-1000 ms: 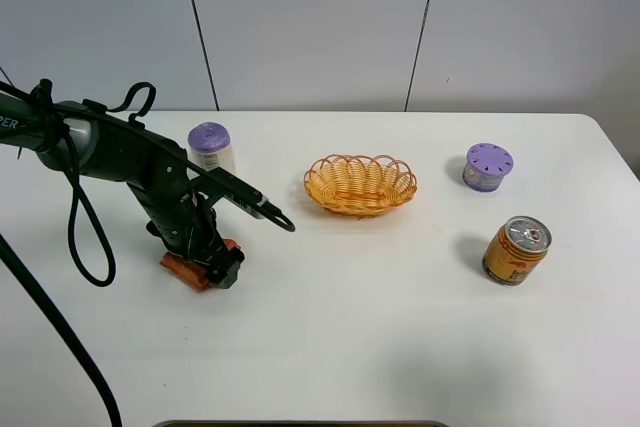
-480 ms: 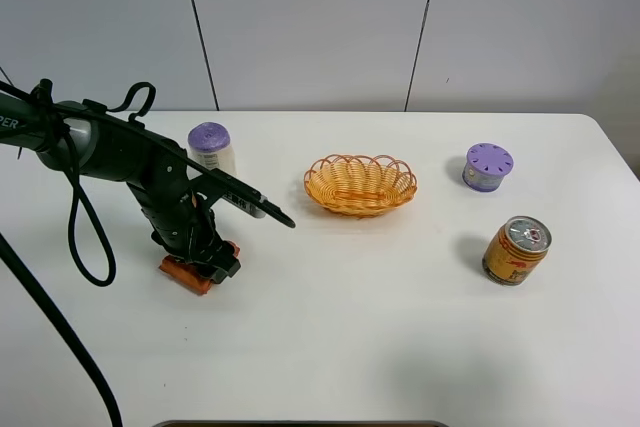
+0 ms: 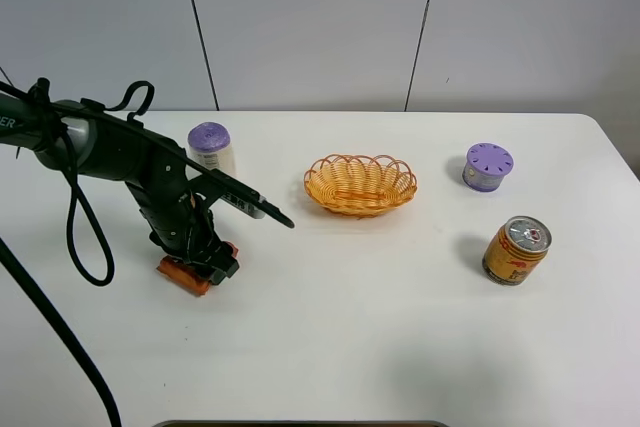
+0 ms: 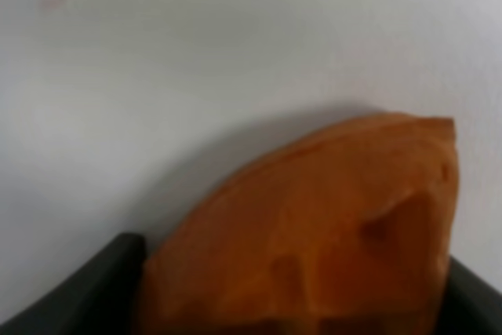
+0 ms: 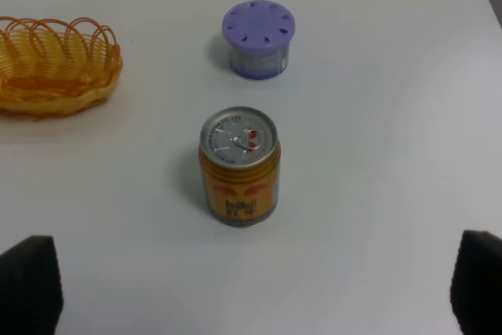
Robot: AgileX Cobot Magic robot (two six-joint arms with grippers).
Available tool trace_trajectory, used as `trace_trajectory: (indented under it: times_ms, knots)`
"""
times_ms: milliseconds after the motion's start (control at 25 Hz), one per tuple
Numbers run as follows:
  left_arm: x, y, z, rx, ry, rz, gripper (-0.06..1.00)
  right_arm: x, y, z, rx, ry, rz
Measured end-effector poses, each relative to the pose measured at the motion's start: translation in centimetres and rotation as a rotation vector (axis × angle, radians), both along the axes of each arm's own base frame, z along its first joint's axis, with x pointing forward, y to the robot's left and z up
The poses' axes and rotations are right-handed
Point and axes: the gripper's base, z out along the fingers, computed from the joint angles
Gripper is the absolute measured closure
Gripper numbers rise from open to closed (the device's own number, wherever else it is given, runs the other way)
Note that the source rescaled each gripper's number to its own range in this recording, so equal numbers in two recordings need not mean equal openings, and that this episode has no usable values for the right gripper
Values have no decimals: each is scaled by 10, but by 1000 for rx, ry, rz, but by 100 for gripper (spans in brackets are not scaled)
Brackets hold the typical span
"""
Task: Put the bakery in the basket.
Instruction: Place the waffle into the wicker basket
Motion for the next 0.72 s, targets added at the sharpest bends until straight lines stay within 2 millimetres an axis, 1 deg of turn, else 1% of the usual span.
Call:
trace_trajectory:
  times_ms: [200,560,720]
  knots:
    - [-1,0,36,-46,-81,-2,93,0,0,0,0,0,0]
    - [-18,-9,102,-153,-250,-51,93,0,0,0,0,0,0]
    - [-23,-11,128,-233,-353,-33,93,0,0,0,0,0,0]
